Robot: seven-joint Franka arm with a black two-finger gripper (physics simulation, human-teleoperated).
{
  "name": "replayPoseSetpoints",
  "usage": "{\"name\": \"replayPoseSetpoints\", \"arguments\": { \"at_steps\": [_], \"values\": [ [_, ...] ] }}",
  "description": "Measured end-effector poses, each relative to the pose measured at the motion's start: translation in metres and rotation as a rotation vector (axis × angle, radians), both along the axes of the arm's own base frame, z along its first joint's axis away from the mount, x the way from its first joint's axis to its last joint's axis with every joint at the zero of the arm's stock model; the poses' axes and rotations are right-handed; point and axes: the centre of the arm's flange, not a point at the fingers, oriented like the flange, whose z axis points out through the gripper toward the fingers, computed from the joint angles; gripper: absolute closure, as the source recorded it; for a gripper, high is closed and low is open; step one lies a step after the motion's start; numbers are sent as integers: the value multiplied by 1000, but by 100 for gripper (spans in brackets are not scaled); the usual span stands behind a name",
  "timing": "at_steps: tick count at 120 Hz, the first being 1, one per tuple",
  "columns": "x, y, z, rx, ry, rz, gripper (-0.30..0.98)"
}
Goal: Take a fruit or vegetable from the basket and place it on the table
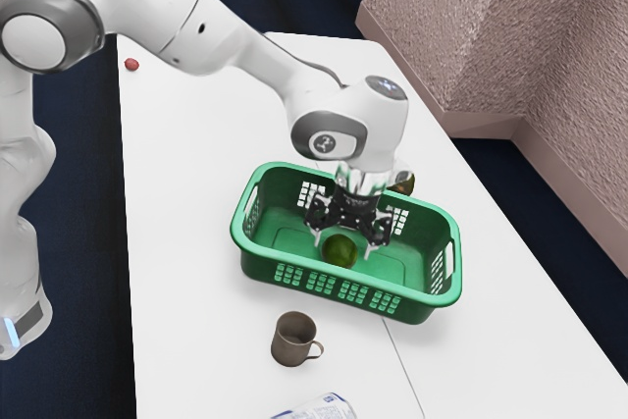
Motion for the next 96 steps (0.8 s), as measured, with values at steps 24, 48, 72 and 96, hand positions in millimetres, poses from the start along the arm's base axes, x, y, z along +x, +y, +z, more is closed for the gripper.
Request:
{"name": "replayPoseSetpoints", "arguments": {
  "at_steps": [24,48,72,96],
  "values": [
    [2,-2,1,1,-7,-3,0],
    [0,-11,1,1,-13,-20,0],
    [1,-13,-2,1,-11,-23,0],
    [3,-13,-11,-2,-1,-15,0]
  ]
}}
